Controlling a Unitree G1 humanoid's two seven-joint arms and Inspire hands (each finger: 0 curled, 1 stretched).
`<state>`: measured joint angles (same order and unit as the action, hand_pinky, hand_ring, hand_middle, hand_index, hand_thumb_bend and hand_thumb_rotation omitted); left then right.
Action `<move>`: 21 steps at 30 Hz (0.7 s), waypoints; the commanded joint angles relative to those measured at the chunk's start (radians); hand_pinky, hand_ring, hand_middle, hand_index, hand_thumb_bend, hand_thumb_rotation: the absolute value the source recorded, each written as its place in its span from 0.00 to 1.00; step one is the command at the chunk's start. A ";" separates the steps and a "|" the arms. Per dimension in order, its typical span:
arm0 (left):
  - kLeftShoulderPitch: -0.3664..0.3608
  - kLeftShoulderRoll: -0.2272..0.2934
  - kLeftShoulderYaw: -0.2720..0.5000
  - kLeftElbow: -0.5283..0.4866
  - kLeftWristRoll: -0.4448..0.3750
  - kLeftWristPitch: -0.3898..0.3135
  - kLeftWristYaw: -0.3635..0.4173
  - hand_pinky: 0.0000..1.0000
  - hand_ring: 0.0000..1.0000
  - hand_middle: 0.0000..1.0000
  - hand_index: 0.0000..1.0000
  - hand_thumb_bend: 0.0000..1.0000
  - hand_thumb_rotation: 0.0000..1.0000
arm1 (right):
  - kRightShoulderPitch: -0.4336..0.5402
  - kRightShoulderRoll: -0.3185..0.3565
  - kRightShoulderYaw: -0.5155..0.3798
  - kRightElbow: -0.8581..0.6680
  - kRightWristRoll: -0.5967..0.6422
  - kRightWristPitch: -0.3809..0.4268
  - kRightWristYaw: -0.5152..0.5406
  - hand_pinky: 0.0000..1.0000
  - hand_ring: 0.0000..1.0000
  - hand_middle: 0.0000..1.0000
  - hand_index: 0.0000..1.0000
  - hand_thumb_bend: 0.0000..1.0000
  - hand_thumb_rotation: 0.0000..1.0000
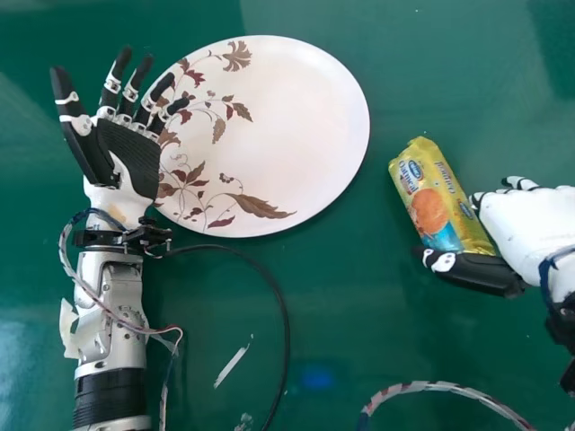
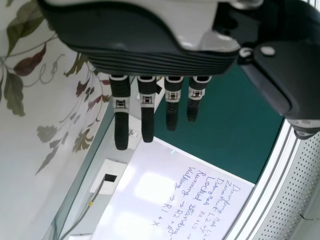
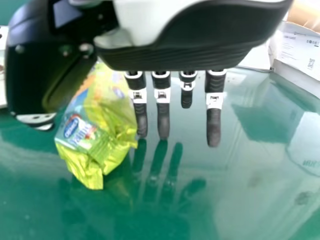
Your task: Pick up biscuit and place it in the plate
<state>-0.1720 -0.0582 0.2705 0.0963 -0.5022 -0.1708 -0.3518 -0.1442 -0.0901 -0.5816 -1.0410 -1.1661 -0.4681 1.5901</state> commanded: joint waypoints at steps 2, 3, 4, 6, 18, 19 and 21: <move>0.039 -0.012 0.019 0.072 -0.042 -0.002 -0.028 0.61 0.80 0.92 0.96 1.00 0.81 | -0.051 -0.037 -0.010 -0.006 -0.003 0.026 0.005 0.41 0.58 0.73 0.75 0.74 0.19; 0.035 -0.017 0.021 0.076 -0.046 -0.005 -0.025 0.61 0.80 0.92 0.96 1.00 0.81 | -0.050 -0.041 -0.010 -0.006 -0.003 0.030 0.003 0.39 0.56 0.72 0.74 0.72 0.15; 0.032 -0.021 0.023 0.080 -0.049 -0.008 -0.022 0.61 0.80 0.92 0.96 1.00 0.81 | -0.050 -0.046 -0.010 -0.006 -0.003 0.033 0.003 0.37 0.53 0.70 0.73 0.69 0.12; 0.026 -0.029 0.028 0.090 -0.059 -0.011 -0.025 0.61 0.80 0.92 0.96 1.00 0.81 | -0.049 -0.054 -0.009 -0.006 -0.001 0.040 0.003 0.31 0.47 0.65 0.69 0.62 0.05; -0.017 -0.026 0.066 0.149 -0.154 0.029 -0.036 0.60 0.79 0.92 0.96 1.00 0.82 | -0.051 -0.074 -0.046 -0.006 0.034 0.056 -0.013 0.01 0.08 0.47 0.48 0.51 0.00; -0.014 -0.033 0.063 0.140 -0.143 0.027 -0.016 0.61 0.79 0.92 0.97 1.00 0.81 | -0.056 -0.076 -0.046 -0.006 0.034 0.061 -0.008 0.01 0.08 0.43 0.49 0.51 0.00; -0.008 -0.047 0.059 0.125 -0.125 0.024 0.022 0.62 0.80 0.93 0.97 1.00 0.80 | -0.066 -0.080 -0.044 -0.006 0.031 0.073 0.004 0.01 0.07 0.44 0.35 0.52 0.00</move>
<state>-0.2387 -0.0768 0.3241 0.1796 -0.6339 -0.1627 -0.3572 -0.1470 -0.1246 -0.6169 -1.0409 -1.1453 -0.4072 1.5818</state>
